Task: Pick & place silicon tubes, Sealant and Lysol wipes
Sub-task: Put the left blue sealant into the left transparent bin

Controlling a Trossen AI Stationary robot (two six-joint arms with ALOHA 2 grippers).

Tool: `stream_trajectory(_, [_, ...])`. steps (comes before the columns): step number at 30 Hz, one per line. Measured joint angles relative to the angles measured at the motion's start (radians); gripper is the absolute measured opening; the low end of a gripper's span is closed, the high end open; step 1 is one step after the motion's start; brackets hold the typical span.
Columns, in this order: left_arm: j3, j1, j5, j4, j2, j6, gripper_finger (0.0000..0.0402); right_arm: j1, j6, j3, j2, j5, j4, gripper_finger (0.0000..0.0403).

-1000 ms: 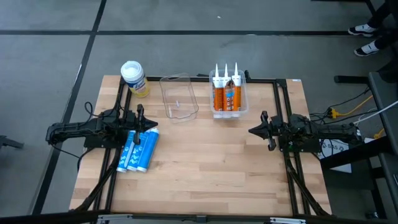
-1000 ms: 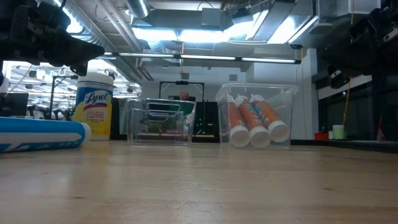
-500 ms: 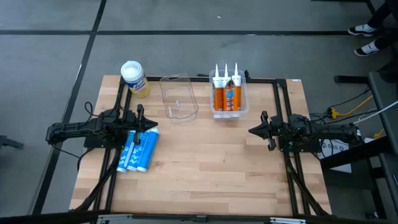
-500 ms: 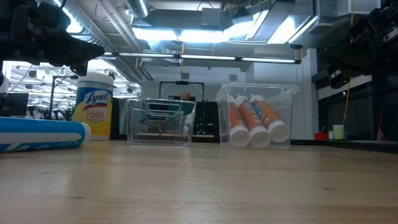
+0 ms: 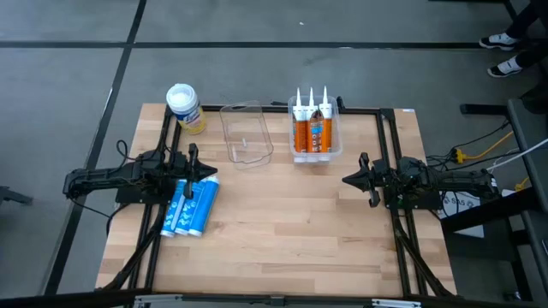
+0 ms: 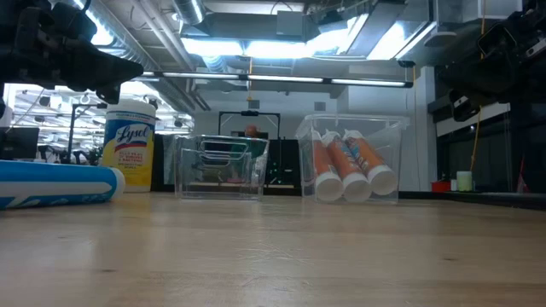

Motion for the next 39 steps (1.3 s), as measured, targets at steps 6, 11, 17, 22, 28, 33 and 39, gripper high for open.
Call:
stream_trajectory(6, [0.0, 0.0, 0.002, 0.054, 0.0, -0.058, 0.0011, 0.0, -0.001, 0.0, 0.0, 0.0, 0.0, 0.0012])
stream_trajectory(11, [0.0, 0.0, 0.002, 0.202, 0.0, -0.199, 0.0015, 0.0, -0.002, 0.0, 0.0, 0.0, 0.0, 0.0012])
stream_trajectory(17, [0.0, 0.0, 0.001, 0.396, 0.0, -0.33, 0.0012, 0.0, -0.001, 0.0, 0.0, 0.0, 0.0, 0.0012])
stream_trajectory(22, [0.0, 0.0, -0.002, 0.598, 0.0, -0.392, 0.0012, 0.0, 0.0, 0.0, 0.0, 0.0, 0.0, 0.0012])
stream_trajectory(28, [0.0, 0.0, -0.003, 0.838, 0.0, -0.437, 0.0015, 0.0, -0.001, 0.0, 0.0, 0.0, 0.0, 0.0012])
stream_trajectory(33, [0.051, 0.0, -0.037, 0.895, 0.0, -0.471, 0.0015, 0.0, -0.001, 0.0, 0.0, 0.0, 0.0, 0.0012])
stream_trajectory(39, [0.179, 0.0, -0.061, 0.884, 0.039, -0.382, 0.0015, 0.0, -0.001, 0.0, 0.0, 0.0, 0.0, 0.0012])
